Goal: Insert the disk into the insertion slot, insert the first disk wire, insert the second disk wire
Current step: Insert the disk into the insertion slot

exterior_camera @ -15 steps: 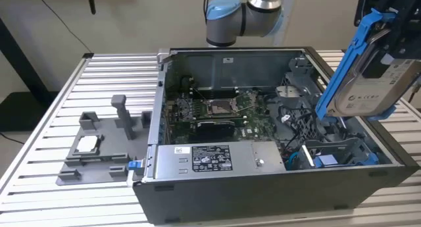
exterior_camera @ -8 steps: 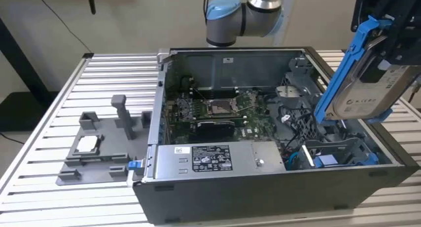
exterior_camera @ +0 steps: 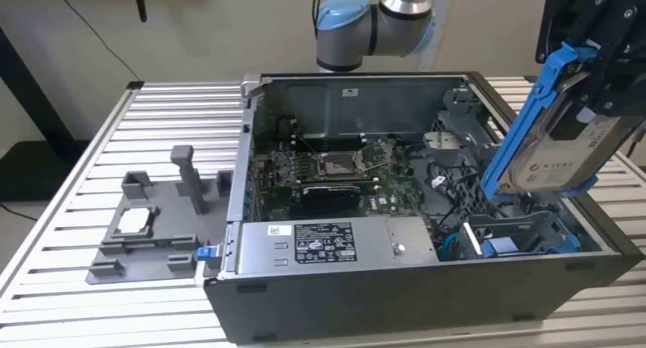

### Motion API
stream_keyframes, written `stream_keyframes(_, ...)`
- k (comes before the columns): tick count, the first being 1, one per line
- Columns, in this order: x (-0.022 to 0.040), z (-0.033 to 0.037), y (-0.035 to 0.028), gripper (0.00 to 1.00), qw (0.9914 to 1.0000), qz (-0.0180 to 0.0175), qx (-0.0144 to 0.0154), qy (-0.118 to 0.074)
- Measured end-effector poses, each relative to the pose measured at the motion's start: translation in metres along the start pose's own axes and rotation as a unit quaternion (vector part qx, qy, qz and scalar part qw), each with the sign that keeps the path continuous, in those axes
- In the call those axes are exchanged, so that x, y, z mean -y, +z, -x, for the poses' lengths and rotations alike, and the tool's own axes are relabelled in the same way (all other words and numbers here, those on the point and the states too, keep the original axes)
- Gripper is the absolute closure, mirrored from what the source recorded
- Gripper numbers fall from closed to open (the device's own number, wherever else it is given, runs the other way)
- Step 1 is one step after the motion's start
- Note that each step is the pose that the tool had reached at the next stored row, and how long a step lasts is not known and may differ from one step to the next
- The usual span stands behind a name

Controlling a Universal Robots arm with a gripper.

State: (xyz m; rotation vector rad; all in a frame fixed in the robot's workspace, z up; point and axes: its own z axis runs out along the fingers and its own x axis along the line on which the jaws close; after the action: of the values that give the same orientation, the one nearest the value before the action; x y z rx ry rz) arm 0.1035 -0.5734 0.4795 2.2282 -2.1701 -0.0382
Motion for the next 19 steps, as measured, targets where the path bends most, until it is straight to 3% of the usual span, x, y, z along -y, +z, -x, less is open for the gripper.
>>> stream_keyframes(12, 0.0050, -0.0038, 0.0195, 0.67, 1.00000, 0.0000, -0.0004, 0.000)
stream_keyframes(19, 0.0062, -0.0038, 0.0276, 0.67, 1.00000, 0.0000, -0.0004, 0.000)
